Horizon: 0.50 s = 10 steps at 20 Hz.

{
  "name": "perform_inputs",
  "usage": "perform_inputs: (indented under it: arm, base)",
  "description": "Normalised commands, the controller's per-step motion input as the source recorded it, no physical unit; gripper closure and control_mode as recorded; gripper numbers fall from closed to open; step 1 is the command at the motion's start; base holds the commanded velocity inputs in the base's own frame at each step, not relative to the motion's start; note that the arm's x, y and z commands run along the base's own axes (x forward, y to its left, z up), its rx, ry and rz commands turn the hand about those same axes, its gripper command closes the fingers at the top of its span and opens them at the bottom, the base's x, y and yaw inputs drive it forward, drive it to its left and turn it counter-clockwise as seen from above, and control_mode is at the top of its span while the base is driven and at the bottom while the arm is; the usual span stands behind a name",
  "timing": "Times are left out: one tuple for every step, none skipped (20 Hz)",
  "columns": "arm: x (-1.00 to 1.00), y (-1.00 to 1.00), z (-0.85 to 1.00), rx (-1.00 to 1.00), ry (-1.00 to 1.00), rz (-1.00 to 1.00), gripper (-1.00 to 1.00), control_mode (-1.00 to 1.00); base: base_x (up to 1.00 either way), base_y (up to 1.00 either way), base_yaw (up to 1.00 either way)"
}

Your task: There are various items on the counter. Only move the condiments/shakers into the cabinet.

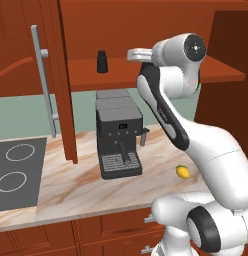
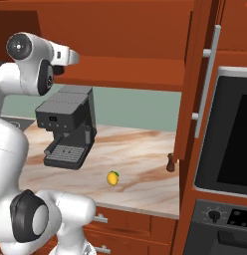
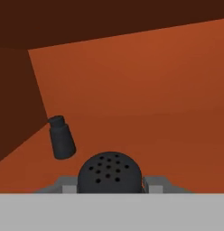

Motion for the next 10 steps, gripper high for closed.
perform_inputs:
  arm:
    - [0.75, 0.11, -0.34, 0.00, 0.00, 0.05, 1.00, -1.00]
    - [0.74, 0.09, -0.39, 0.00, 0.00, 0.05, 1.00, -1.00]
    - [0.71, 0.08, -0.38, 0.00, 0.00, 0.05, 1.00, -1.00]
    - [0.69, 0.11, -0.36, 0.00, 0.00, 0.05, 1.00, -1.00]
    - [0.66, 0.09, -0.31, 0.00, 0.00, 0.05, 1.00, -1.00]
    - [0.63, 0.14, -0.25, 0.00, 0.00, 0.05, 1.00, -1.00]
    - [0.59, 0.15, -0.14, 0.00, 0.00, 0.04, 1.00, -1.00]
    - [0.61, 0.23, -0.06, 0.00, 0.00, 0.03, 1.00, -1.00]
    - [0.60, 0.29, -0.03, 0.00, 0.00, 0.03, 1.00, -1.00]
    - [0.59, 0.31, 0.00, 0.00, 0.00, 0.02, 1.00, -1.00]
  base:
    - [0.00, 0.00, 0.00]
    - [0.00, 0.00, 0.00]
    - [0.00, 0.00, 0.00]
    - [0.00, 0.00, 0.00]
    - [0.00, 0.00, 0.00]
    - [0.00, 0.00, 0.00]
    - [0.00, 0.00, 0.00]
    - [0.00, 0.00, 0.00]
    - [0.00, 0.00, 0.00]
    - [0.00, 0.00, 0.00]
